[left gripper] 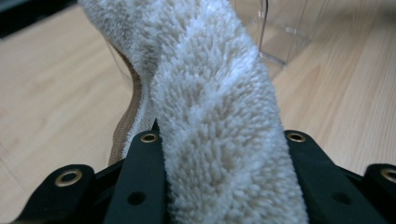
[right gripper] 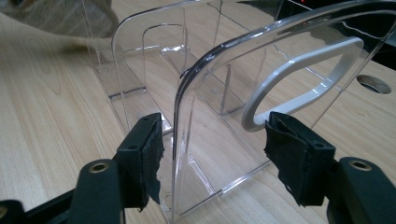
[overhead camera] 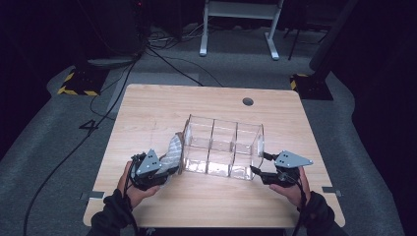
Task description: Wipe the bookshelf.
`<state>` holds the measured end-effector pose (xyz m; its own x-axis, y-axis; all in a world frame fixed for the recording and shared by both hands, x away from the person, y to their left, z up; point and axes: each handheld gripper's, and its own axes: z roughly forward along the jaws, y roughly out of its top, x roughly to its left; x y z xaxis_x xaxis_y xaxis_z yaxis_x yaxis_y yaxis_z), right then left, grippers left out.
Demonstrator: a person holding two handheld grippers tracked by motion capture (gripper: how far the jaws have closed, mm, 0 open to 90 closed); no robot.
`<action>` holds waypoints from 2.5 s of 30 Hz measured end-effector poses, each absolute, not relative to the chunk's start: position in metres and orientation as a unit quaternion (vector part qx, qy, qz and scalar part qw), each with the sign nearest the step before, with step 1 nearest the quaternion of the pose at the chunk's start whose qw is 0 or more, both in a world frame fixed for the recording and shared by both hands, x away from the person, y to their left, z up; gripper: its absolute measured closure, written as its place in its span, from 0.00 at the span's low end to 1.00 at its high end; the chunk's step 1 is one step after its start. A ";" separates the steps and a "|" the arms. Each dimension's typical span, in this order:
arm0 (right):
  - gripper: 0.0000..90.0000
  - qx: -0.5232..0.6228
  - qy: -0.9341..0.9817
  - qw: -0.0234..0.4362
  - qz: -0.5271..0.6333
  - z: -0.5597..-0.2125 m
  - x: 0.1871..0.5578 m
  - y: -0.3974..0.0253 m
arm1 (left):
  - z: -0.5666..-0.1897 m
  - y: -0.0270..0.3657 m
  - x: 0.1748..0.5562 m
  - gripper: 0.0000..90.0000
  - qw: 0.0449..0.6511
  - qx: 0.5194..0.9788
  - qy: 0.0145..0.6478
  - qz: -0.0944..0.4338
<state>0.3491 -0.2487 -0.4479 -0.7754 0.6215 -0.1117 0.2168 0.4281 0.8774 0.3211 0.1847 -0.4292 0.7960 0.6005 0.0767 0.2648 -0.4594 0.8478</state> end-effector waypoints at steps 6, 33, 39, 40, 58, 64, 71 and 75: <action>0.41 0.254 0.817 0.217 0.469 -0.447 0.348 -0.248 | -0.413 0.184 0.337 0.75 0.490 0.808 0.253 0.209; 0.33 0.259 0.806 0.235 0.477 -0.440 0.348 -0.238 | -0.432 0.178 0.398 0.75 0.518 0.787 0.297 0.153; 0.42 0.256 0.807 0.245 0.472 -0.439 0.351 -0.237 | -0.430 0.173 0.388 0.75 0.514 0.806 0.259 0.138; 0.46 0.257 0.806 0.247 0.472 -0.438 0.351 -0.238 | -0.429 0.173 0.387 0.75 0.512 0.810 0.252 0.139; 0.53 0.257 0.809 0.243 0.469 -0.436 0.352 -0.244 | -0.423 0.178 0.400 0.74 0.548 0.753 0.319 0.177; 0.54 0.255 0.810 0.244 0.469 -0.436 0.353 -0.246 | -0.420 0.181 0.407 0.74 0.524 0.747 0.350 0.210; 0.60 0.250 0.813 0.247 0.464 -0.435 0.352 -0.246 | -0.429 0.165 0.423 0.74 0.481 0.776 0.354 0.204; 0.62 0.252 0.812 0.245 0.465 -0.435 0.352 -0.246 | -0.438 0.165 0.427 0.74 0.477 0.775 0.371 0.185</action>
